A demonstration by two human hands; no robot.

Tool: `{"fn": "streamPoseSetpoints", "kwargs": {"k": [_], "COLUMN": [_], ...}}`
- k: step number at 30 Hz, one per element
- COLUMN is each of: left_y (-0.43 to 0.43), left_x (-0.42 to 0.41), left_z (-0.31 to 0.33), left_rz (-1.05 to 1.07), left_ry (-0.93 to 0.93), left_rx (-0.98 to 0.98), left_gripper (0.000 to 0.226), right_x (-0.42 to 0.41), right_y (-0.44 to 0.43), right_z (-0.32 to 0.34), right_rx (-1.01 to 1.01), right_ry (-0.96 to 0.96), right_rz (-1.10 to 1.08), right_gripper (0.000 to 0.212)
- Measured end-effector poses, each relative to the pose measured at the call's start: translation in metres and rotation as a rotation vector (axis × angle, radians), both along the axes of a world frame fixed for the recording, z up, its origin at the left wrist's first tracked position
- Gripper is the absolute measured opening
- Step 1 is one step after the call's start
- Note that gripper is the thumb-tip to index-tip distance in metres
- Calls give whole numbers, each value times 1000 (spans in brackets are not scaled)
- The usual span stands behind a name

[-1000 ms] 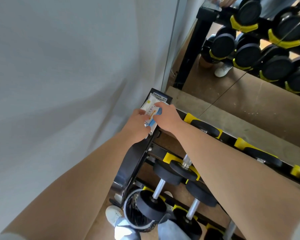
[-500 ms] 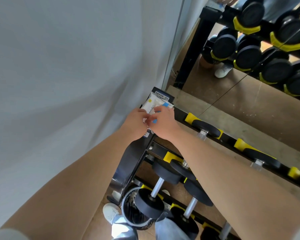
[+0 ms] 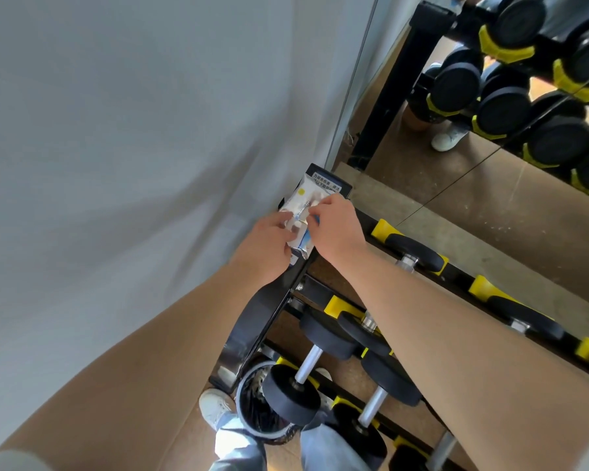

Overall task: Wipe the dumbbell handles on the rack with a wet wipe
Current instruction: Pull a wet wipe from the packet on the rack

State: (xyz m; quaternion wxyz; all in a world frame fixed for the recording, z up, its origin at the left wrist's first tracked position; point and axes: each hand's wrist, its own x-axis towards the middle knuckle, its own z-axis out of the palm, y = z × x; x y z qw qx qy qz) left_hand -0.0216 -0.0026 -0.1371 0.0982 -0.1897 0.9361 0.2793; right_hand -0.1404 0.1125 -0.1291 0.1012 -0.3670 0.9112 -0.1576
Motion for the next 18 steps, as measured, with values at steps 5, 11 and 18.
{"fn": "streamPoseSetpoints", "kwargs": {"k": [5, 11, 18], "left_y": [-4, -7, -7], "left_x": [0, 0, 2], "left_z": [6, 1, 1], "left_rz": [-30, -29, -62], "left_ry": [32, 38, 44], "left_rx": [-30, -8, -2], "left_gripper": [38, 40, 45], "right_x": [5, 4, 0], "right_y": [-11, -25, -22], "right_z": [-9, -11, -13], "right_rx": [112, 145, 91], "right_ry": [81, 100, 79], "right_rz": [-62, -182, -120], "right_gripper": [34, 29, 22]}}
